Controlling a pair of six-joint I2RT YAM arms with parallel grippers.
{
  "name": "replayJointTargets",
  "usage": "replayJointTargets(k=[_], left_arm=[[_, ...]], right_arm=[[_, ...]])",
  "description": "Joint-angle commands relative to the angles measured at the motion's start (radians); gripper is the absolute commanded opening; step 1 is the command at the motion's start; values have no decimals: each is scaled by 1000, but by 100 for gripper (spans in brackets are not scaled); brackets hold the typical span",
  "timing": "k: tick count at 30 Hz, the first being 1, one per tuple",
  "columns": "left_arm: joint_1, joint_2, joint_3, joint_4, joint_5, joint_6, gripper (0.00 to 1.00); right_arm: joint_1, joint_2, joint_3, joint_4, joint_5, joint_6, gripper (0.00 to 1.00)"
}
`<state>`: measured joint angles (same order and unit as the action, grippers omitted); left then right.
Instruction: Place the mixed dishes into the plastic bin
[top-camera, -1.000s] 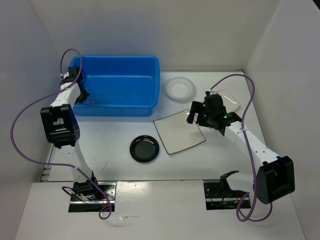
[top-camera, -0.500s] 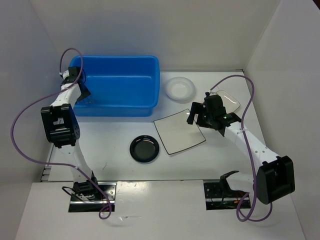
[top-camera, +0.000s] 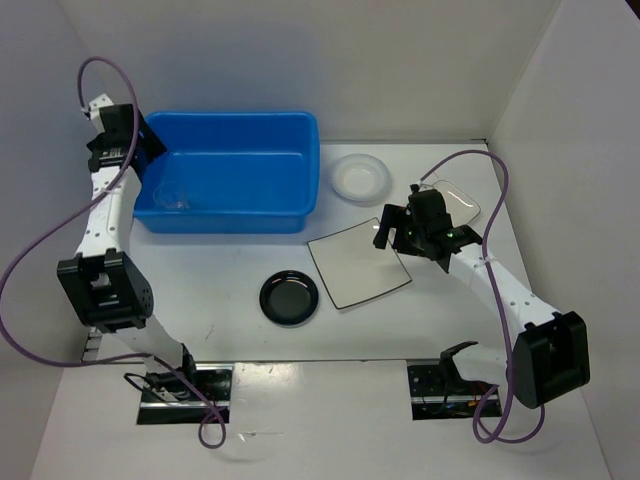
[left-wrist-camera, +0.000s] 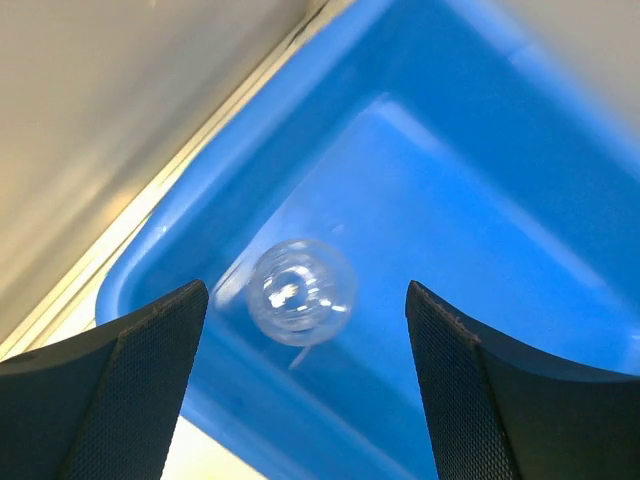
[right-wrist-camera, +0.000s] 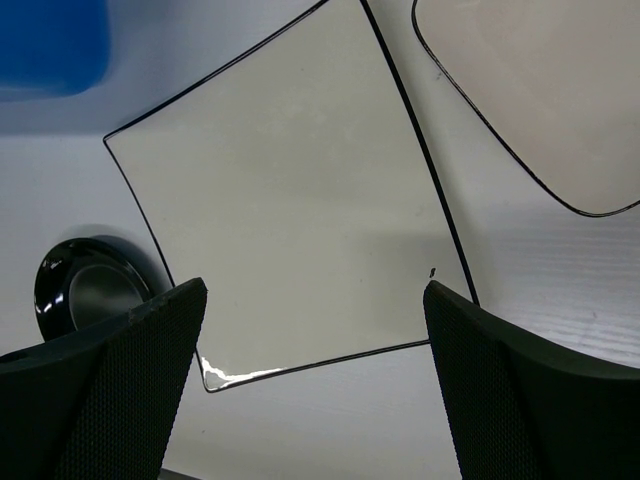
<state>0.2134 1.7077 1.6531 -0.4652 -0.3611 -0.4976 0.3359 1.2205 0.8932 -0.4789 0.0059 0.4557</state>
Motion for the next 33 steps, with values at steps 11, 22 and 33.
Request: replayJointTargets(k=[11,22,33], left_arm=[[-91,-371,-182,94,456,-102,87],[-466,-445,-436,166,559,-190,79],[-649,-329,-515,198,525,-231,58]], right_arm=[[-6,146,67,-61,52,77,89],[-64,318,78,-82,132,133,88],[-167,393,66,-27,-65,75,84]])
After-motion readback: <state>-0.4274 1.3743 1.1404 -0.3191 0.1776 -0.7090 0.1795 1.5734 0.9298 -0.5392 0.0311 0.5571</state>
